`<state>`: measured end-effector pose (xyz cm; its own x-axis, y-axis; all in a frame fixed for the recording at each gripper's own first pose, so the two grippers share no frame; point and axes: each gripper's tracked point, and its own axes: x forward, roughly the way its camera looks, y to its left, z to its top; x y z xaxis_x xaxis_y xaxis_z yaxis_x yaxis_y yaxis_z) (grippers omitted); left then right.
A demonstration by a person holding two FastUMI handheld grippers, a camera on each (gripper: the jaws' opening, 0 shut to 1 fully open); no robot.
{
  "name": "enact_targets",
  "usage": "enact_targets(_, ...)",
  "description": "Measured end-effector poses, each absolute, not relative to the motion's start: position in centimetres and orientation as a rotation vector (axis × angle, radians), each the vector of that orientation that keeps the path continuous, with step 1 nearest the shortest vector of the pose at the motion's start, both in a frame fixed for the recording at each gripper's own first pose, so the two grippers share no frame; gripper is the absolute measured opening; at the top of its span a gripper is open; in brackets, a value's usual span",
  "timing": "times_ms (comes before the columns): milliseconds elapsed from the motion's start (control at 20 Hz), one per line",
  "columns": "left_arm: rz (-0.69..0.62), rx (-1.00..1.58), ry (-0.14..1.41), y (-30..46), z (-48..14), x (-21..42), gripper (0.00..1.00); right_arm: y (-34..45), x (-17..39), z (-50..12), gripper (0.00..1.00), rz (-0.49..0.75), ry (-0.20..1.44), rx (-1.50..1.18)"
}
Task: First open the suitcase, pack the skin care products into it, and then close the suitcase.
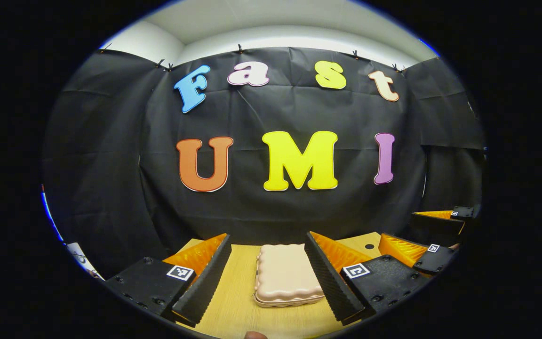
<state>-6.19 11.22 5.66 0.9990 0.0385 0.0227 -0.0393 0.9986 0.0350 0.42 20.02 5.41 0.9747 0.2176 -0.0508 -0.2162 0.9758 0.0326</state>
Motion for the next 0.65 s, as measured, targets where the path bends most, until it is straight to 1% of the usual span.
enact_targets(250, 0.033, 0.029, -0.012, 11.6, 5.2, -5.8, 0.99, 20.5, 0.5, 4.7, 0.80, 0.211, 0.081, 0.010)
enact_targets(300, 0.032, 0.037, -0.014, 11.6, 5.2, -5.9, 0.94, 20.5, 0.5, 4.5, 0.80, 0.207, 0.088, 0.009)
enact_targets(450, 0.021, 0.044, -0.021, 11.6, 5.4, -5.8, 0.94, 20.4, 0.6, 4.1, 0.80, 0.194, 0.100, 0.018)
enact_targets(500, 0.014, 0.039, -0.023, 11.5, 5.4, -5.8, 0.99, 20.4, 0.6, 4.2, 0.80, 0.189, 0.100, 0.021)
enact_targets(650, 0.012, 0.042, -0.021, 11.8, 5.2, -5.3, 0.99, 20.4, 0.9, 4.6, 0.80, 0.175, 0.087, 0.028)
